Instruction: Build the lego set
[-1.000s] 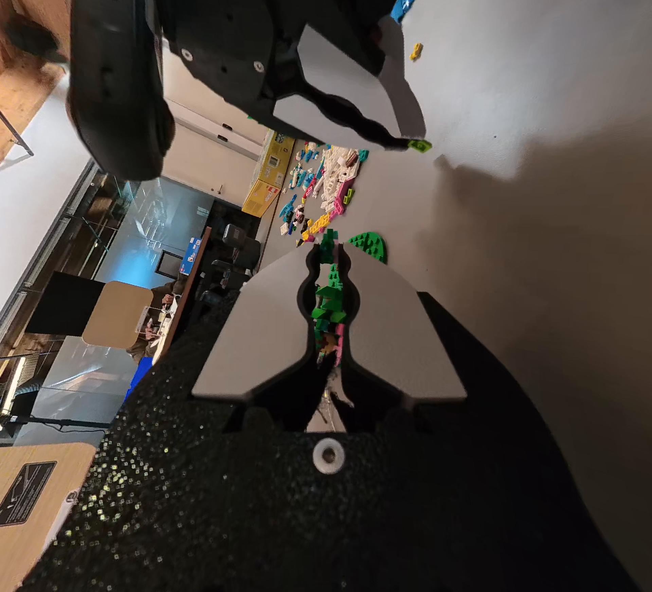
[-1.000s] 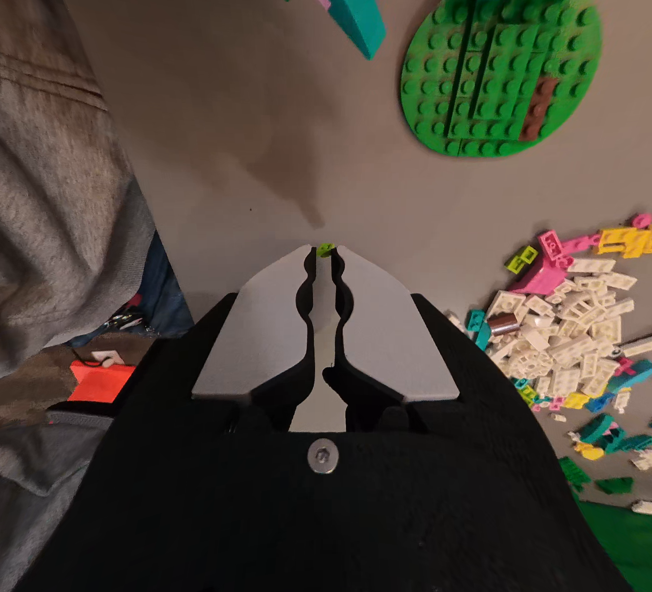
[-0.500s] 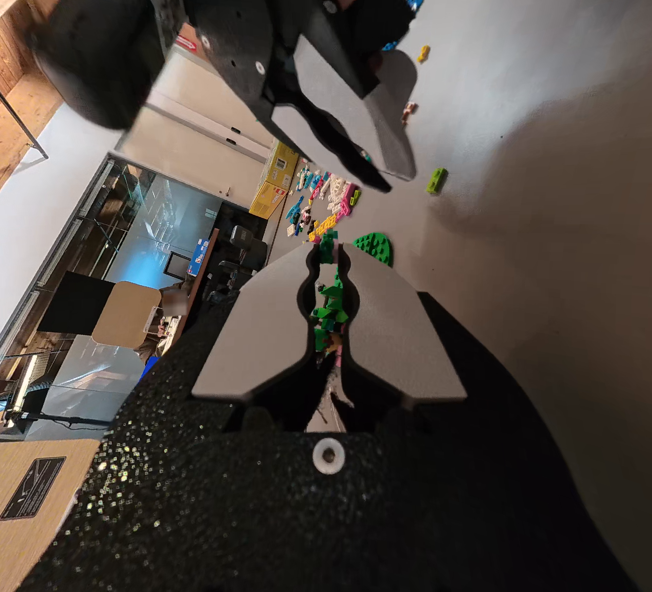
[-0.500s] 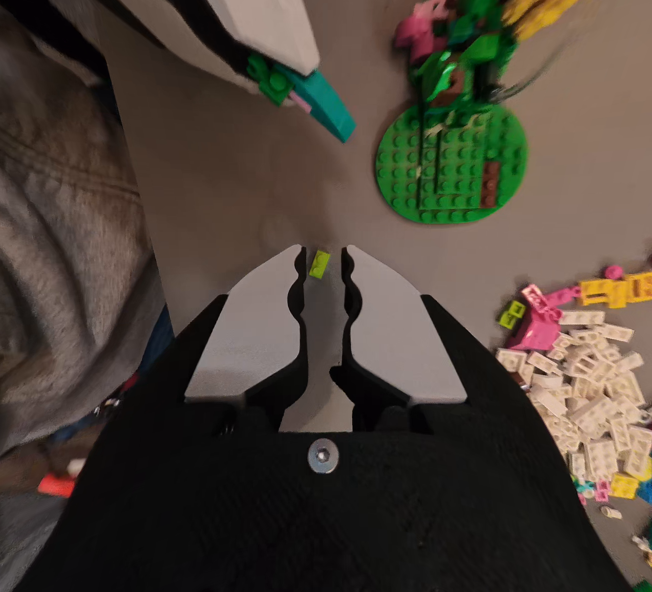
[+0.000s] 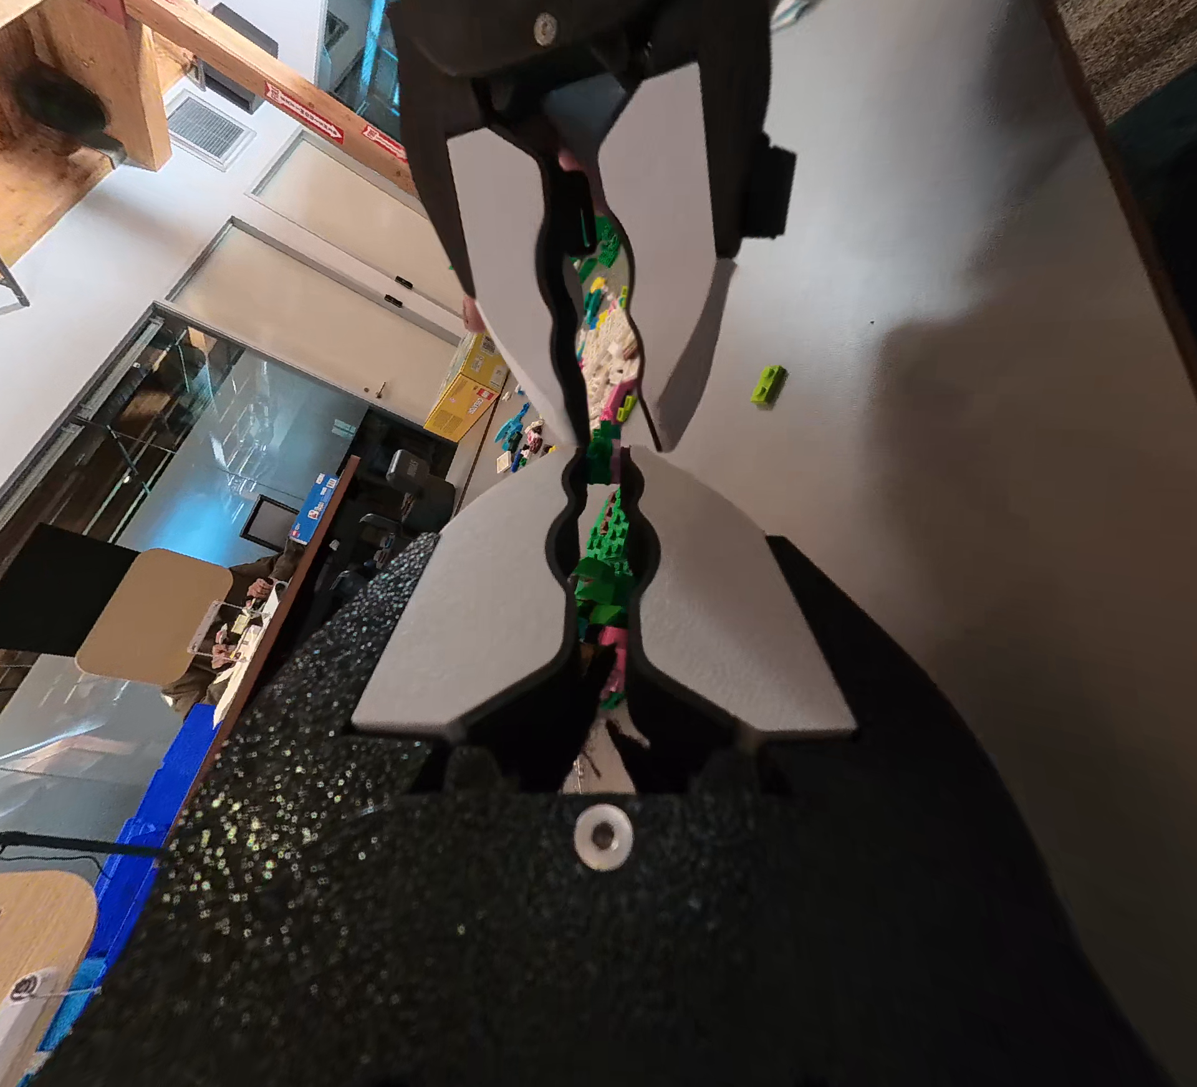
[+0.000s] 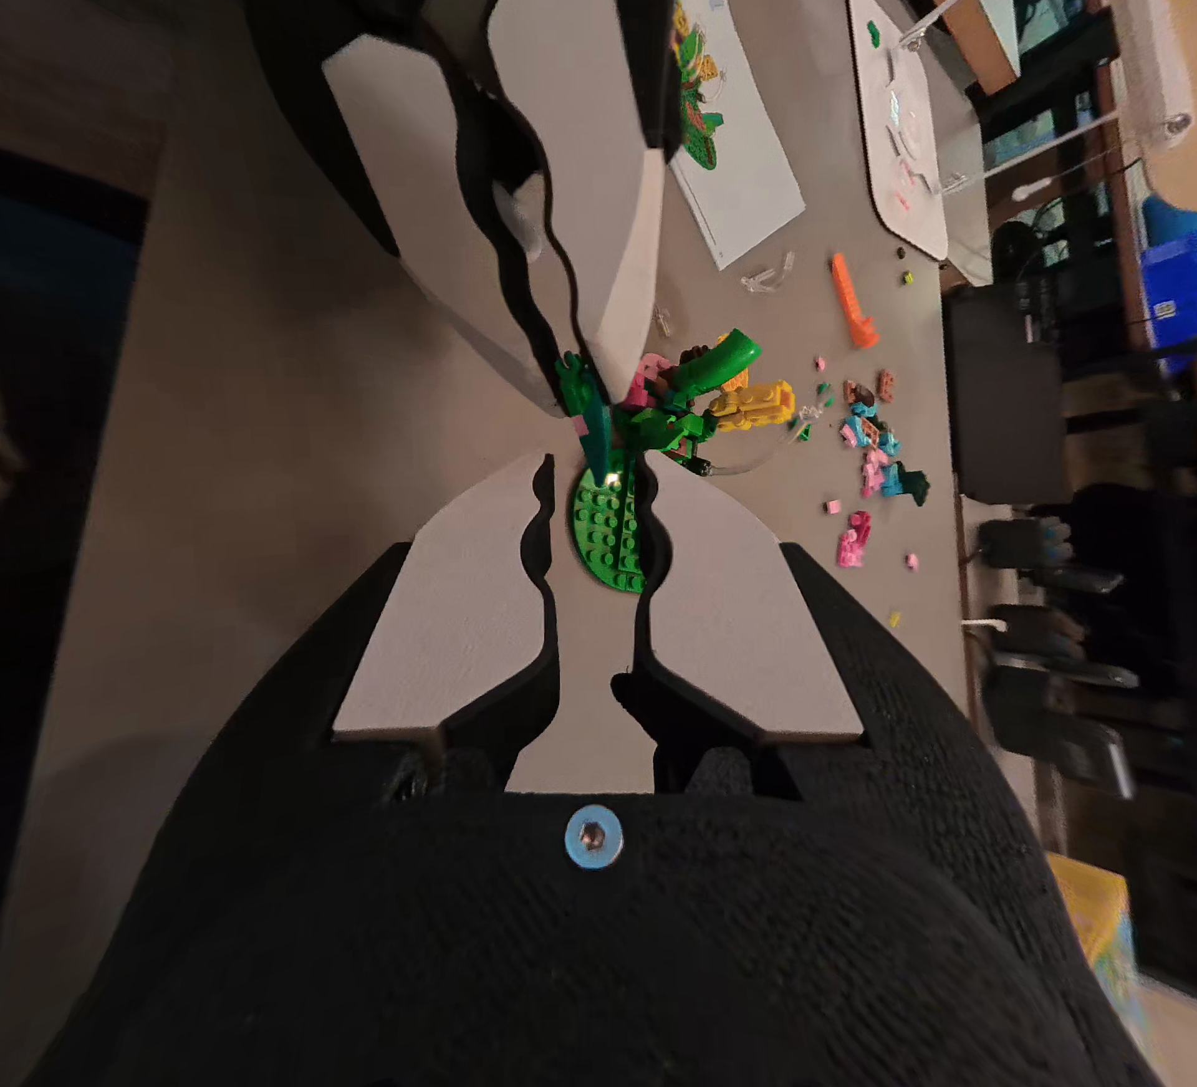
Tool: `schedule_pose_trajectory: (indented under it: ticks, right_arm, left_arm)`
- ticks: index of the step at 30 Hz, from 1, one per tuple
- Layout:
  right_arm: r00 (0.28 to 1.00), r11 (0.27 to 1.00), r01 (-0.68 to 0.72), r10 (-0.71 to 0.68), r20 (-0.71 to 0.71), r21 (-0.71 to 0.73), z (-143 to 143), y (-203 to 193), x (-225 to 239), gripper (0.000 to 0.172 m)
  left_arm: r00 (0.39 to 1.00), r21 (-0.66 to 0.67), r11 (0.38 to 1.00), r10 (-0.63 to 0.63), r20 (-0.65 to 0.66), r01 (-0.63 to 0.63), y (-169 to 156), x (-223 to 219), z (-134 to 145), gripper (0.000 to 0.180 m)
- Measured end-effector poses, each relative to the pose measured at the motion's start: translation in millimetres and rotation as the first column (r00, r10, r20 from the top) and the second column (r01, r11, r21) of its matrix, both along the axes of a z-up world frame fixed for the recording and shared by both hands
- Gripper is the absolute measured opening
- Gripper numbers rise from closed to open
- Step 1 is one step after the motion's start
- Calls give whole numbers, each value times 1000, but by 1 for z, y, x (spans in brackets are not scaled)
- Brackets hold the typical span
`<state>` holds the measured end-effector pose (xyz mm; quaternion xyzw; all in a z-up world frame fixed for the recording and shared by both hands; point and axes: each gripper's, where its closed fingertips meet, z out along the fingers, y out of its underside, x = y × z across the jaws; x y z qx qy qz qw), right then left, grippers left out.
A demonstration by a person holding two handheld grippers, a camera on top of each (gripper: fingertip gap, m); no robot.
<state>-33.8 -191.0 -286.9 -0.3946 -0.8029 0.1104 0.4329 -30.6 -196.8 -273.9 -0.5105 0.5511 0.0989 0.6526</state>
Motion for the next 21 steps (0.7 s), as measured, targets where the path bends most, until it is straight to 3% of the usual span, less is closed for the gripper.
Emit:
schedule_pose_trajectory:
  ticks: [9,21]
  right_arm:
    - [995,998,-12,18,-96,65,-6,0,-11,7]
    - [987,997,-58,65,-144,58,2,-4,-11,6]
  left_arm:
    - [1000,-15,1000,-24,13,25,-4,1,-1,10]
    - [996,5,999,-38,85,38,-7,0,7,13]
